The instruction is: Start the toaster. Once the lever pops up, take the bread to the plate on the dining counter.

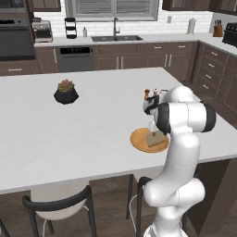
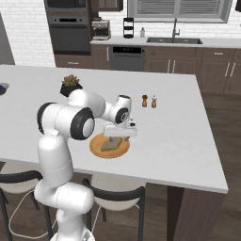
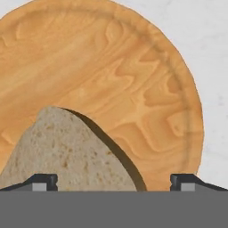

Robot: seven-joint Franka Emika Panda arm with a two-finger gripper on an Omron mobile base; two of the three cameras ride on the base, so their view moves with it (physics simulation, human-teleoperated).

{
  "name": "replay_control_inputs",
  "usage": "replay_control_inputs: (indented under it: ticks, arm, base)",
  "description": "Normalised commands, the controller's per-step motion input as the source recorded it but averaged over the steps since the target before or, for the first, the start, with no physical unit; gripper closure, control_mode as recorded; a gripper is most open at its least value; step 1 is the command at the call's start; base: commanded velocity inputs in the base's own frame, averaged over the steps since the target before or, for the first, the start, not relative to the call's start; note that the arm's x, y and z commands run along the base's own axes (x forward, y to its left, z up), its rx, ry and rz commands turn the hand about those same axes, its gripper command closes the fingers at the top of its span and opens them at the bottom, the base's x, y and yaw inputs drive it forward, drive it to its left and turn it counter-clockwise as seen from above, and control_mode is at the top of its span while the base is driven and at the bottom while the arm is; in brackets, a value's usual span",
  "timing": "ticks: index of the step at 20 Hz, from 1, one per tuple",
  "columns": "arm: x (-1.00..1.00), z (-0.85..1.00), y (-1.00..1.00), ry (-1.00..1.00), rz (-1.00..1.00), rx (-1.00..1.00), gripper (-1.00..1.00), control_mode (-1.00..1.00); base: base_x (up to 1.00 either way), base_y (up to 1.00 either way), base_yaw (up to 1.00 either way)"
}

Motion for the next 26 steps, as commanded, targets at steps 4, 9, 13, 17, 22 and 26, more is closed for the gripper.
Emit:
replay_control_inputs:
  ticks: [4,9,13,17,22,26]
  arm:
    - [-0.03,0.28,-0.16,0.0,0.0,-0.07,-1.0,-1.0]
    - [-0.08,0.04,-0.14,-0.05,0.0,-0.06,-1.0,-1.0]
    - [-0.31,0.35,-0.15,-0.13,0.0,-0.02,-1.0,-1.0]
    - [-0.53,1.0,-0.04,-0.15,0.04,0.16,-1.0,-1.0]
    - [-0.8,1.0,0.0,-0.14,0.07,0.38,-1.0,-1.0]
    - [-0.93,1.0,0.0,-0.09,0.12,0.53,-1.0,-1.0]
  base:
    - [0.0,0.0,0.0]
    - [0.0,0.0,0.0]
    - [0.0,0.0,0.0]
    - [0.0,0.0,0.0]
    - [0.0,0.0,0.0]
    - [0.0,0.0,0.0]
